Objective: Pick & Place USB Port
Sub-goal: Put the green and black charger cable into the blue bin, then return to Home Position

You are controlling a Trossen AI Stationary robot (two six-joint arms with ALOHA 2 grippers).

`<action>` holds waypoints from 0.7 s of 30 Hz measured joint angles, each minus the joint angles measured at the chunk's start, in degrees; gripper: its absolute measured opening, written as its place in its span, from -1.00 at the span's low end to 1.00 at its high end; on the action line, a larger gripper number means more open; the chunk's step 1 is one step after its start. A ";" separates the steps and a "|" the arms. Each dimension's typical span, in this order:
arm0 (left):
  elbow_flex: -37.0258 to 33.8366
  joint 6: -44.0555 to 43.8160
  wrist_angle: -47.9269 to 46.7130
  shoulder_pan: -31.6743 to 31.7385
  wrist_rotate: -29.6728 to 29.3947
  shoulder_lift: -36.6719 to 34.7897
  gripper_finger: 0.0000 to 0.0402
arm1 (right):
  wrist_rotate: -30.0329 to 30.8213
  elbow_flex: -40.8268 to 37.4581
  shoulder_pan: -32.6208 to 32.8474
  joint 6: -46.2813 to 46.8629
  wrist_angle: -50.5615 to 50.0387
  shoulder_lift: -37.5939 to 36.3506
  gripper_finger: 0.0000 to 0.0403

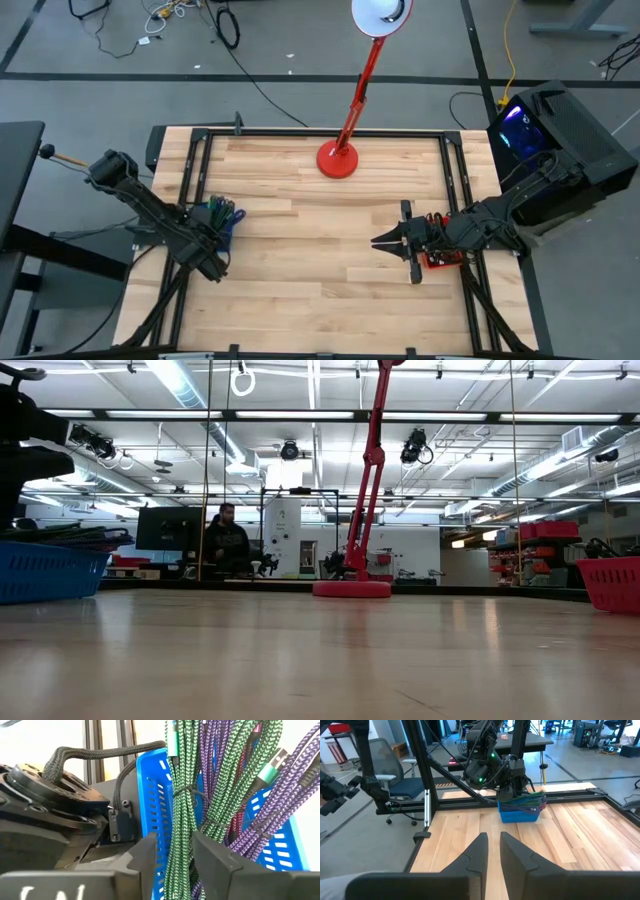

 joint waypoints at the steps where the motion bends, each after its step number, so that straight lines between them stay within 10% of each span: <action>1: 0.00 0.02 -0.08 0.00 0.00 0.00 -0.32 | -0.02 0.00 0.00 0.00 -0.01 0.00 -0.74; 16: 0.69 -2.39 -3.00 -0.55 -4.69 -0.02 -0.17 | 0.07 0.00 0.00 -0.23 -0.01 0.00 -0.74; 21: 6.77 6.11 -2.44 -2.19 -28.16 -0.02 -0.17 | 0.18 0.00 -0.19 -0.83 0.05 0.00 -0.74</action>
